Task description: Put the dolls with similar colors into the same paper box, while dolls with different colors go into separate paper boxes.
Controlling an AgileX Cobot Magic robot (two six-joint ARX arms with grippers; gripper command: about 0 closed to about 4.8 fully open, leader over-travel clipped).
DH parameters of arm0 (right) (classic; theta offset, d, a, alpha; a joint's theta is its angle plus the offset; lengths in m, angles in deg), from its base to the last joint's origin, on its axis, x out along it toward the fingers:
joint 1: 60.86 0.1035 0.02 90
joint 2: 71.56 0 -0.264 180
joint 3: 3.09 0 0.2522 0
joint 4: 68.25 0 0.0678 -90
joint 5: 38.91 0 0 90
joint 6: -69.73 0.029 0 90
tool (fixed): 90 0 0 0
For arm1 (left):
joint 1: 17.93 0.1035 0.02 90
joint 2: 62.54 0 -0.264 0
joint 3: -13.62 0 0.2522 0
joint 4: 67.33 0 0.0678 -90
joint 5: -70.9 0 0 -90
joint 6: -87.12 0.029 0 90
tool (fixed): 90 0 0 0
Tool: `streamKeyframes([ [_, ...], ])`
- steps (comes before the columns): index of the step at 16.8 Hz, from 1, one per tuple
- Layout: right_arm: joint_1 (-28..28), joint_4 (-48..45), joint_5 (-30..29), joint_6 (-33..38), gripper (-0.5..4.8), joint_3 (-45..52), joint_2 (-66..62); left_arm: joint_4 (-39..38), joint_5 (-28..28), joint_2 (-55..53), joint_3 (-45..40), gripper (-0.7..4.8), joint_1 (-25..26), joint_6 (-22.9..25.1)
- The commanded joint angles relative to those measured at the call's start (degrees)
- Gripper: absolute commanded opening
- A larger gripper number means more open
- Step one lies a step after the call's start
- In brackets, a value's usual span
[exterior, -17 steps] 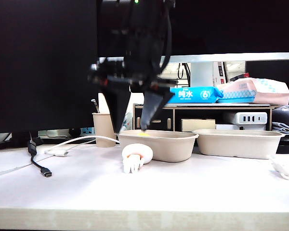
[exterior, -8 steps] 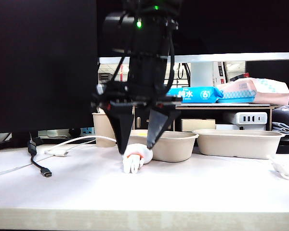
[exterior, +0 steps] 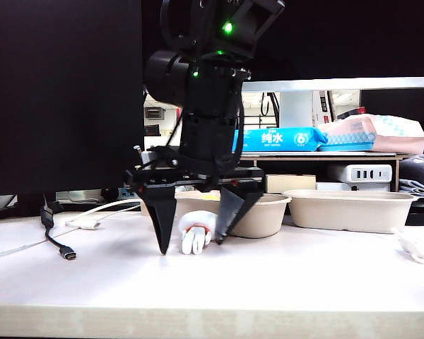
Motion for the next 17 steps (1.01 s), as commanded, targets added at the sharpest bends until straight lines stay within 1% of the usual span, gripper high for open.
streamKeyframes([
  [1, 0.3, -1.6, 0.2, 1.3, 3.95, 0.1, -1.3, 0.5, 0.0, 0.0, 0.0, -0.05, 0.1, 0.1],
  [3, 0.3, -2.9, 0.2, 2.3, 3.8, 0.1, -1.4, 0.5, 0.0, 0.0, 0.0, -0.05, 0.1, 0.1],
  [5, 0.3, -3.5, 0.3, 2.8, 3.4, 0.1, -1.4, 0.5, 0.0, 0.0, 0.0, -0.05, 0.1, 0.1],
  [6, 0.3, -3.5, 0.3, 2.8, 2.89, 0.1, -1.4, 0.5, 0.0, 0.0, 0.0, -0.05, 0.1, 0.1],
  [7, 0.2, -3.6, 0.3, 2.8, 2.59, 0.1, -1.4, 0.5, 0.0, 0.0, 0.0, -0.05, 0.1, 0.1],
  [8, 0.2, -3.8, 0.3, 2.8, 2.41, 0.1, -1.4, 0.5, 0.0, 0.0, 0.0, -0.05, 0.1, 0.1],
  [9, 0.1, -3.8, 0.3, 2.8, 1.76, 0.1, -1.4, 0.5, 0.0, 0.0, 0.0, -0.05, 0.1, 0.1],
  [10, 0.1, -3.8, 0.3, 2.7, 1.47, 0.1, -1.4, 0.5, 0.0, 0.0, 0.0, -0.05, 0.1, 0.1],
  [16, 0.1, -4.3, 0.3, 2.5, 1.42, 0.0, -1.2, 0.5, 0.0, 0.0, 0.0, -0.05, 0.1, 0.1],
  [17, 0.1, -4.2, 0.3, 2.5, 1.28, 0.0, -1.2, 0.5, 0.0, 0.0, 0.0, -0.05, 0.1, 0.1],
])
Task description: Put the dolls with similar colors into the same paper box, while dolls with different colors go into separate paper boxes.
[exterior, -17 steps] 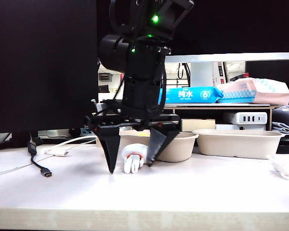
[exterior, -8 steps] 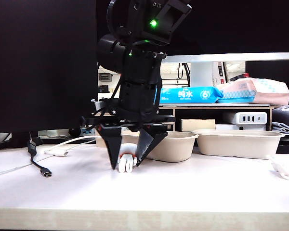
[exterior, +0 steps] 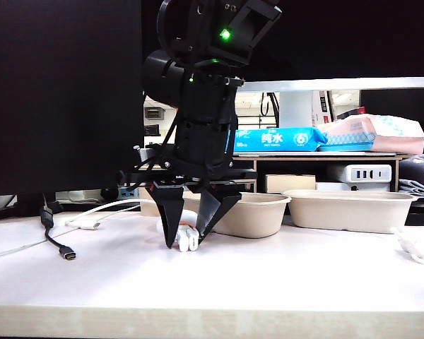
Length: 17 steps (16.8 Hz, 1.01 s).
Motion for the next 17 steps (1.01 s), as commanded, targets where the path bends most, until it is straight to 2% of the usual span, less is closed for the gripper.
streamKeyframes([
  [1, 0.0, 0.4, -0.5, 0.0, 1.0, 0.2, -0.2, 0.5, 0.0, 0.0, 0.0, -0.05, 0.1, 0.1],
  [7, 0.0, 1.5, -0.9, 0.0, 0.99, 0.2, 1.7, 0.5, 0.0, 0.0, 0.0, -0.05, 0.1, 0.1],
  [12, 0.0, 3.3, -1.0, -1.4, 0.99, 0.1, 10.6, 0.5, 0.0, 0.0, 0.0, -0.05, 0.1, 0.1],
  [15, -1.7, 3.8, 4.1, -5.5, 0.99, 0.1, 16.3, 0.5, 0.0, 0.0, 0.0, -0.05, 0.1, 0.1],
  [17, -5.6, 3.5, 8.5, -8.3, 0.99, 0.1, 16.8, 0.5, 0.0, 0.0, 0.0, -0.05, 0.1, 0.1],
])
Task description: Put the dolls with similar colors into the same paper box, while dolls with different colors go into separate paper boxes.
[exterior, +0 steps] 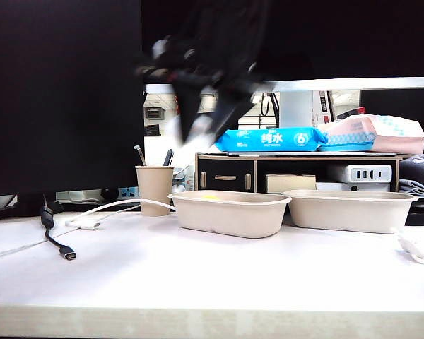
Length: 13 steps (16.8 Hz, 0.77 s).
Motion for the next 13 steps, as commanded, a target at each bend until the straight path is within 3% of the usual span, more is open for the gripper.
streamKeyframes([
  [1, -9.5, 0.3, 5.6, -3.8, 0.99, 0.1, -0.1, 0.5, 0.0, 0.0, 0.0, -0.05, 0.1, 0.1],
  [4, -17.8, 0.8, 5.4, -3.8, 0.99, 0.2, -0.8, 0.5, -0.1, 0.0, 0.0, -0.05, 0.1, 0.1],
  [6, -22.0, -0.8, 2.2, -5.4, 0.99, 0.2, -0.8, 0.5, 0.0, 0.0, 0.0, -0.05, 0.1, 0.1],
  [10, -24.2, -1.7, 1.1, -5.7, 0.99, 0.1, -2.6, 0.5, 0.0, 0.0, 0.0, -0.05, 0.1, 0.1],
  [12, -24.2, -1.2, 0.9, -5.7, 1.45, 0.1, -4.5, 0.5, 0.0, 0.0, 0.0, -0.05, 0.1, 0.1],
  [13, -24.2, -1.0, 1.2, -5.7, 2.05, 0.1, -5.0, 0.5, -0.1, 0.0, 0.0, -0.05, 0.1, 0.1],
])
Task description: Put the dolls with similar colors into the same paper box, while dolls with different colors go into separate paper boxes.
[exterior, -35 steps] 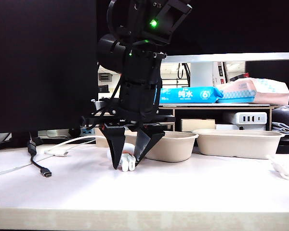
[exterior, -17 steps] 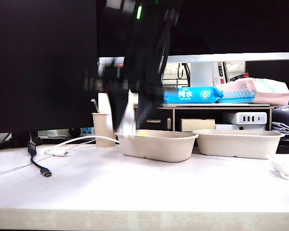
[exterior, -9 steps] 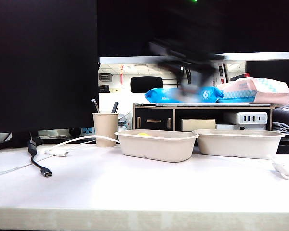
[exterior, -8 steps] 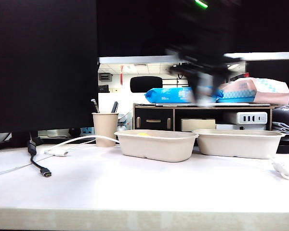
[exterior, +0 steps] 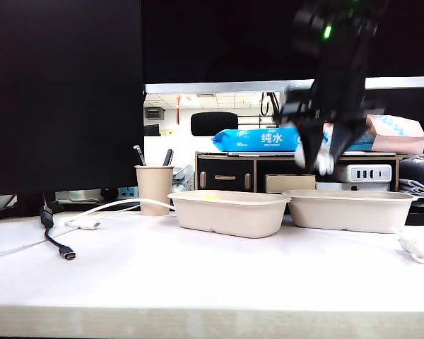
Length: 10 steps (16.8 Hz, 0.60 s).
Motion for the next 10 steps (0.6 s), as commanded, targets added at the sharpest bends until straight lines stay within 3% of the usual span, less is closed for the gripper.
streamKeyframes([
  [1, 0.1, 0.1, 0.3, 0.1, 2.21, -0.3, -0.7, 0.5, 0.0, 0.0, 0.0, -0.05, 0.1, 0.1],
  [6, 0.1, 3.0, 0.7, 0.2, 2.63, -0.9, -0.3, 0.5, 0.0, 0.0, 0.0, -0.05, 0.1, 0.1],
  [10, 0.1, 16.7, 0.3, -3.1, 2.62, -0.9, 2.3, 0.5, 0.0, 0.0, 0.0, -0.05, 0.1, 0.1],
])
